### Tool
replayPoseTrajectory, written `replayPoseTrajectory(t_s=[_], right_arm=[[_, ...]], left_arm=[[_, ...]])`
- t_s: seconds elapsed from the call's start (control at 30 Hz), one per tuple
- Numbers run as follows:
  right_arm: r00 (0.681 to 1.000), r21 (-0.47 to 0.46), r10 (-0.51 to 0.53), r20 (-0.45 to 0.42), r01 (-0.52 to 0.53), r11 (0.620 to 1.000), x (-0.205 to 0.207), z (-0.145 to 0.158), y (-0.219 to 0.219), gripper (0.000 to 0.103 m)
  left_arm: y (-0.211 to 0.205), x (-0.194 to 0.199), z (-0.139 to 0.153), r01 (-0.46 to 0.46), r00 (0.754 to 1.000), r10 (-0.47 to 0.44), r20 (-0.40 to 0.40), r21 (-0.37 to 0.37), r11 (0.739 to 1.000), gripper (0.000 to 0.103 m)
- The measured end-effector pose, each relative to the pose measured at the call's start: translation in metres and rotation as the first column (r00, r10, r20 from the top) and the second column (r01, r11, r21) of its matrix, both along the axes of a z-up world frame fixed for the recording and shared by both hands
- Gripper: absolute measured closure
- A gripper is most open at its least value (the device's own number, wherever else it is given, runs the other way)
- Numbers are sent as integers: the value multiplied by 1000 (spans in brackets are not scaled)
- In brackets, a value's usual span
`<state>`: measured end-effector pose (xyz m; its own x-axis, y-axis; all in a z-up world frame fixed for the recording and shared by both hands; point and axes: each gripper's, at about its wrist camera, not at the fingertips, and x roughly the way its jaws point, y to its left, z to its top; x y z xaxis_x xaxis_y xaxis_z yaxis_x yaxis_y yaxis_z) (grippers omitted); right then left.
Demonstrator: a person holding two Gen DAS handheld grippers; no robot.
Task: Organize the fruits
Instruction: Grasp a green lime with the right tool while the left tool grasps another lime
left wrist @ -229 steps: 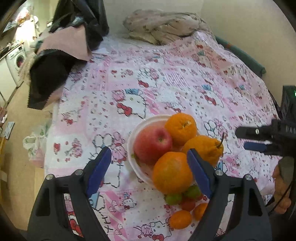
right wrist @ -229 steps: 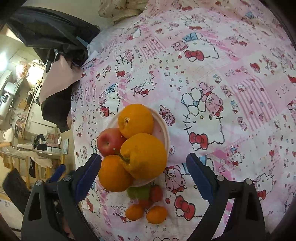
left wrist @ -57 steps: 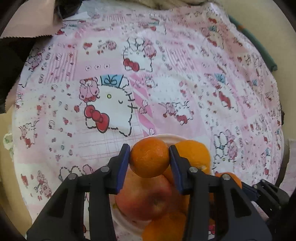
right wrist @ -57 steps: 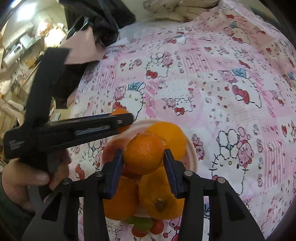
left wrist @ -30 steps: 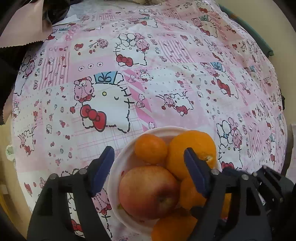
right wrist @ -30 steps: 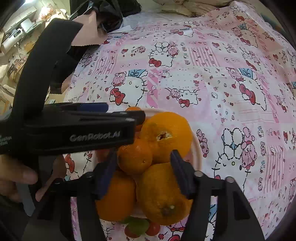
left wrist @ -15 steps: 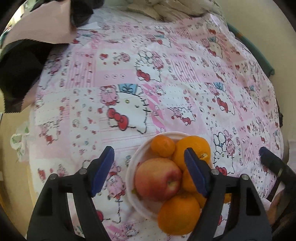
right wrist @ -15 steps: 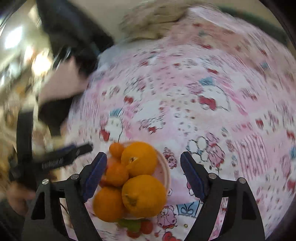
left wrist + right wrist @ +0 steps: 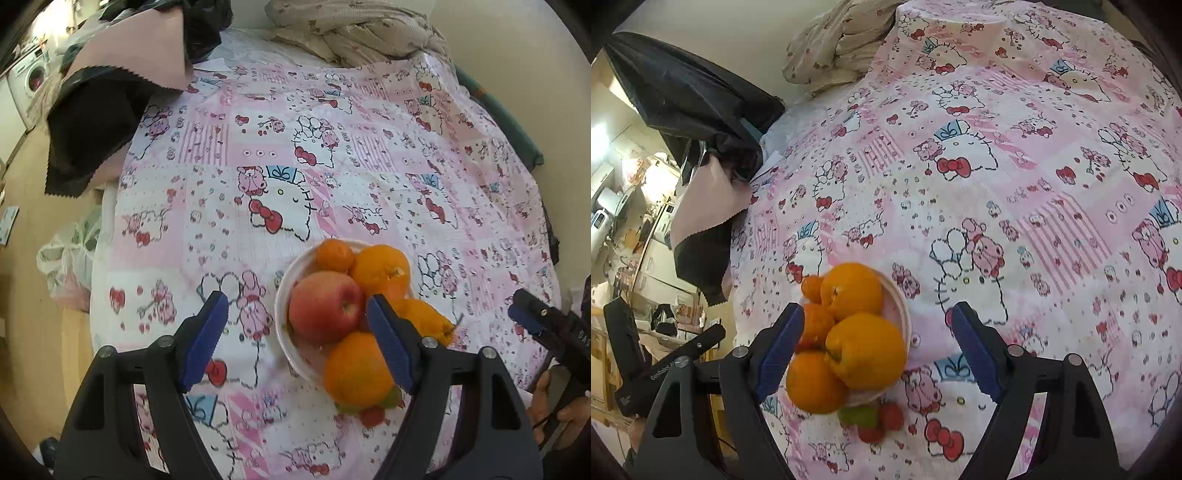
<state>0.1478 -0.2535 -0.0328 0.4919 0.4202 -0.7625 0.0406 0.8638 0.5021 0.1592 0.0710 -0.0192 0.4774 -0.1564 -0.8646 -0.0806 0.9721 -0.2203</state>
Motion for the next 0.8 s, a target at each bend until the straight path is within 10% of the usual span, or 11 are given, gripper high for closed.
replayPoseTrajectory(t_s=[0.8], right_arm=[[988,-2,61,-140,-62,998,-68,-33,8,19]], left_arm=[[-17,-97,-10,-80,996,76,44,102,992,28]])
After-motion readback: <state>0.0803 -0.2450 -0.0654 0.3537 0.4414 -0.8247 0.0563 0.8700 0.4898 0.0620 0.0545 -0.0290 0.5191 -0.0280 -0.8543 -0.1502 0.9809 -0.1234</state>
